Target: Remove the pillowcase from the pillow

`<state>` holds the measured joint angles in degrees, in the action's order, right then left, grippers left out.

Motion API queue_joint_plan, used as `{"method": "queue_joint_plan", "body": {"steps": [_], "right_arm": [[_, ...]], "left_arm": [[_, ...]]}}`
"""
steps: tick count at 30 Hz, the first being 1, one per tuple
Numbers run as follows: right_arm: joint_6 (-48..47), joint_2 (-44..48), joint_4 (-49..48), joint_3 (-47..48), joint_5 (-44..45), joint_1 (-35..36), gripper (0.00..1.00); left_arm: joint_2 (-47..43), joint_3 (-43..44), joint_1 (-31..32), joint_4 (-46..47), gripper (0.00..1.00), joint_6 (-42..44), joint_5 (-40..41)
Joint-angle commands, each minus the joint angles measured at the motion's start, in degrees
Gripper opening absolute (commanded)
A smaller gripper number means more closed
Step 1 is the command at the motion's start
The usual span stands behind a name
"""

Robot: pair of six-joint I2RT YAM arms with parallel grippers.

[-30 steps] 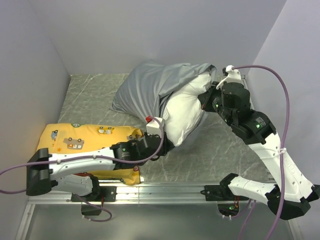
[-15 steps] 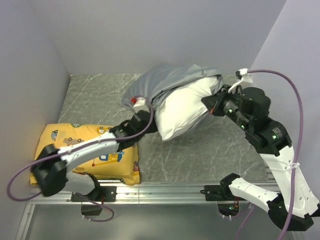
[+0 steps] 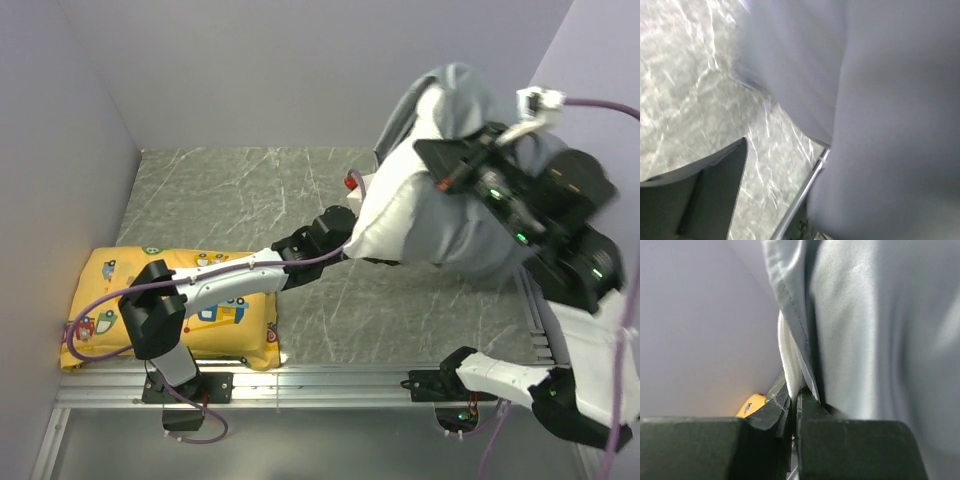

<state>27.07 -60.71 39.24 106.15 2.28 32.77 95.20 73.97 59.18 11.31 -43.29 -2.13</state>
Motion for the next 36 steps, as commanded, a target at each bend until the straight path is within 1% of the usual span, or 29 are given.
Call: {"method": "queue_joint_plan", "body": {"steps": [1, 2, 4, 5, 6, 7, 8, 9, 10, 12, 13, 14, 15, 16, 18, 19, 20, 22, 24, 25, 27, 28, 30, 31, 34, 35, 36], "right_arm": [[-1.14, -10.29, -12.95, -2.86, -7.71, 2.65, 0.00], [-1.14, -12.31, -15.14, -7.58, -9.39, 2.73, 0.00], [-0.88, -14.08, -19.80, -12.08, -11.24, 2.82, 0.00], [-0.88, -15.57, -21.39, -16.11, -11.42, 2.82, 0.00], [-0.79, -16.63, -23.66, -17.63, -11.77, 2.91, 0.00], [-0.96, -17.77, -24.21, -18.60, -11.60, 2.82, 0.00], [-1.14, -19.87, -25.08, -20.44, -11.77, 2.91, 0.00], [-0.97, -20.76, -25.79, -21.41, -12.47, 2.91, 0.00], [-0.88, -21.38, -26.32, -22.47, -12.65, 2.91, 0.00], [0.26, -21.56, -29.74, -26.94, -13.18, 2.82, 0.00], [0.61, -21.38, -30.97, -28.70, -13.10, 2.65, 0.00], [1.05, -20.95, -32.90, -31.41, -12.92, 2.73, 0.00], [1.23, -20.86, -33.44, -32.31, -12.83, 2.73, 0.00], [1.23, -20.85, -33.88, -32.93, -12.83, 2.56, 0.00], [1.23, -21.03, -34.58, -34.08, -13.35, 2.29, 0.00], [1.14, -21.03, -34.76, -34.25, -13.62, 2.29, 0.00], [0.97, -20.94, -35.02, -34.69, -13.88, 2.29, 0.00], [0.79, -20.59, -35.29, -35.22, -14.76, 2.38, 0.00], [0.97, -19.45, -36.08, -36.80, -15.12, 2.38, 0.00], [1.14, -19.01, -36.60, -37.50, -15.55, 2.47, 0.00], [1.58, -17.26, -37.13, -39.26, -15.73, 2.38, 0.00], [1.67, -16.73, -37.13, -39.70, -15.91, 2.47, 0.00], [1.49, -14.88, -36.61, -40.49, -15.73, 2.56, 0.00], [1.32, -13.49, -36.43, -41.10, -15.56, 2.56, 0.00], [1.32, -11.72, -35.99, -41.72, -15.29, 2.56, 0.00], [1.32, -10.93, -35.56, -41.81, -15.20, 2.56, 0.00], [1.32, -10.75, -35.38, -41.81, -15.20, 2.56, 0.00]], "left_arm": [[-3.96, -3.38, -0.64, 3.99, 0.81, -0.65, -0.08], [-5.88, -5.75, -0.73, 1.63, 0.84, -2.05, 1.93], [-7.91, -8.92, -1.34, 0.29, 0.90, -3.02, 5.46], [-8.71, -13.20, -2.22, 1.33, 0.90, -3.64, 5.30], [-9.67, -15.50, -2.57, 1.95, 0.91, -4.43, 5.56], [-11.68, -17.53, -2.75, 1.70, 0.93, -4.96, 8.00], [-12.92, -20.86, -2.84, -0.39, 0.94, -5.66, 9.85], [-14.32, -22.28, -2.84, -2.07, 0.94, -6.19, 12.30], [-17.64, -24.91, -2.93, -3.91, 0.96, -6.89, 15.55], [-21.53, -27.47, -3.54, -8.13, 0.97, -7.68, 18.29], [-25.72, -29.39, -3.72, -9.63, 0.97, -8.56, 19.61], [-27.85, -30.02, -4.07, -11.12, 0.96, -8.92, 22.67], [-29.87, -30.38, -4.16, -16.53, 0.94, -9.70, 24.18], [-33.55, -30.38, -4.33, -18.76, 0.92, -10.67, 25.67], [-37.26, -30.03, -4.51, -25.25, 0.84, -11.81, 29.45], [-40.85, -29.94, -4.42, -26.76, 0.83, -12.52, 30.25], [-42.62, -29.94, -4.51, -27.82, 0.82, -12.87, 30.95], [-46.57, -29.51, -4.51, -28.80, 0.82, -12.01, 32.89], [-47.65, -28.19, -4.68, -28.71, 0.86, -10.51, 35.51], [-47.04, -26.27, -5.03, -27.23, 0.91, -8.07, 35.36], [-44.85, -23.98, -8.19, -25.12, 0.94, -4.89, 32.65], [-41.79, -21.62, -10.64, -24.33, 0.94, -2.79, 29.15], [-38.17, -19.23, -12.67, -22.74, 0.94, -1.37, 27.36], [-34.68, -17.13, -15.12, -22.39, 0.95, -0.49, 25.01], [-30.61, -15.53, -18.39, -18.35, 0.95, 0.40, 20.25], [-30.08, -15.35, -19.79, -17.21, 0.94, 0.57, 16.50], [-29.72, -15.09, -20.15, -15.81, 0.90, 0.75, 15.50]]}}
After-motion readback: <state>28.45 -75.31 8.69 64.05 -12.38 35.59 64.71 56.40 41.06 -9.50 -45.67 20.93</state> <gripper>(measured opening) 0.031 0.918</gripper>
